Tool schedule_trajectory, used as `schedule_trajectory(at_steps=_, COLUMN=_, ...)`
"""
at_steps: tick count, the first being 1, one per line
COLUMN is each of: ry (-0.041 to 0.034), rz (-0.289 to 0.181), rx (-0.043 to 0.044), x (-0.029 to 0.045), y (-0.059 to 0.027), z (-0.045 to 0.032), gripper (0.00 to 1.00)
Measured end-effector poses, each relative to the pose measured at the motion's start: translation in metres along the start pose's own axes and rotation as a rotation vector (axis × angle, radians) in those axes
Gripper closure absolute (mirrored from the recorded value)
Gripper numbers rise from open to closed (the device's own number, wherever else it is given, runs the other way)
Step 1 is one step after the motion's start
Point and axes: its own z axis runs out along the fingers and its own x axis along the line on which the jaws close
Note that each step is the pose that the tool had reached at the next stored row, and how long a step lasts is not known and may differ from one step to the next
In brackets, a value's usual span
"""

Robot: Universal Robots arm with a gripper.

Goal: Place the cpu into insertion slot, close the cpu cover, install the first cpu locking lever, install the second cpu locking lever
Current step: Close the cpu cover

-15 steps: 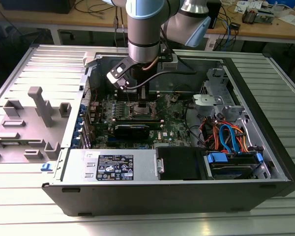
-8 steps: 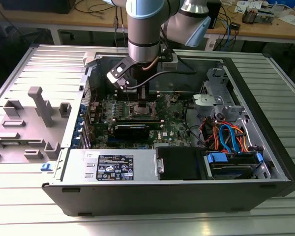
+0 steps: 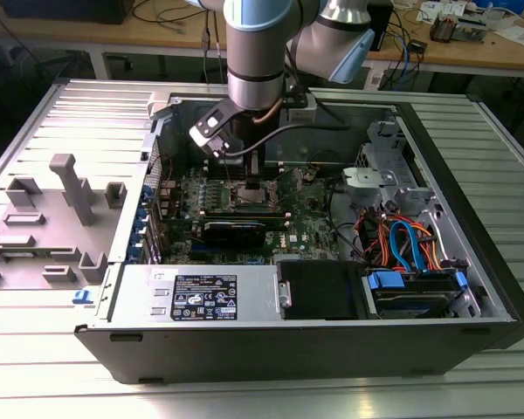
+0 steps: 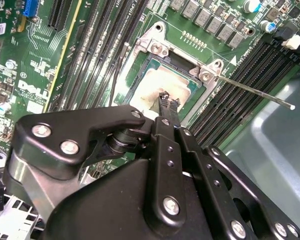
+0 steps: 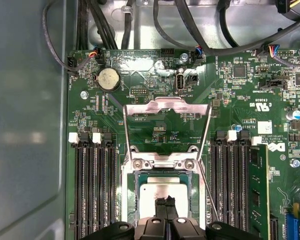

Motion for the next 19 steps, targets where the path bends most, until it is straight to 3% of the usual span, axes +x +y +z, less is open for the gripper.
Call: schedule_trajectory(at_steps=19, ry=-0.0040, rz=0.000, rx=-0.0001, x=0.0000, y=0.0001, z=-0.0034, gripper=0.89)
